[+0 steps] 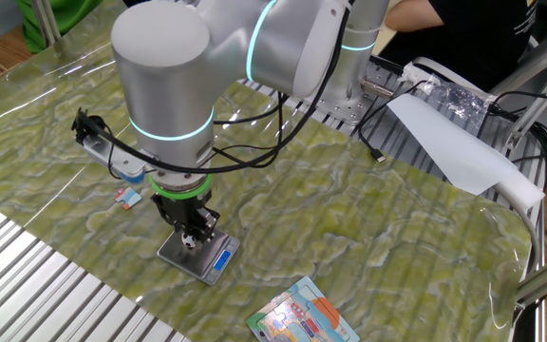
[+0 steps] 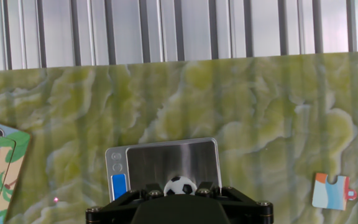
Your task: Remove the object from the scale
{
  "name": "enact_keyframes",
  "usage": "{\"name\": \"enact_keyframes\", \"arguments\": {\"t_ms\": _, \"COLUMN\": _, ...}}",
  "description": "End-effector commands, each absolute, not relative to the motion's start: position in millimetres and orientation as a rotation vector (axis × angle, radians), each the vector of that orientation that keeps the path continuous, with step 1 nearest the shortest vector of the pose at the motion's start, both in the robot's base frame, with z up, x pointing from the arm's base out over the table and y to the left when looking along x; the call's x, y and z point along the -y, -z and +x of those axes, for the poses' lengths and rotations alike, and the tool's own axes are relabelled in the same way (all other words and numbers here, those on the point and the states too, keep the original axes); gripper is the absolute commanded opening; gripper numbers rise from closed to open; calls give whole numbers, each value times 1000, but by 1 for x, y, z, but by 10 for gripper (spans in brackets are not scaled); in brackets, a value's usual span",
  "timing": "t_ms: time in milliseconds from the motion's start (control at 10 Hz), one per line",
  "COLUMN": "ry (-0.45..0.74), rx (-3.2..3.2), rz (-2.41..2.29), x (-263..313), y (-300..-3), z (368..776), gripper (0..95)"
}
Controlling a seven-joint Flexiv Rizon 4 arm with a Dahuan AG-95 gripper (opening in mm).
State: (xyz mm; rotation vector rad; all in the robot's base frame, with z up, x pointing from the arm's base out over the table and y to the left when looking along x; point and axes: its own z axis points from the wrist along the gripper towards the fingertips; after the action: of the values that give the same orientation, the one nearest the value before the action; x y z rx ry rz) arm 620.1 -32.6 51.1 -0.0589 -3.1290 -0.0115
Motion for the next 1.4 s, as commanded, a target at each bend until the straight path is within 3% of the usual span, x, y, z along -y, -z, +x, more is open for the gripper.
{"name": "enact_keyframes", "arguments": {"t_ms": 100, "ry": 8, "rx": 3136, "rz": -68, "x": 32, "y": -51, "z": 618, "gripper": 380}}
{"name": "enact_keyframes", "arguments": {"t_ms": 1400, "ry": 0, "rx": 3153, "rz": -90, "x": 31, "y": -45, "z": 614, "gripper": 380}}
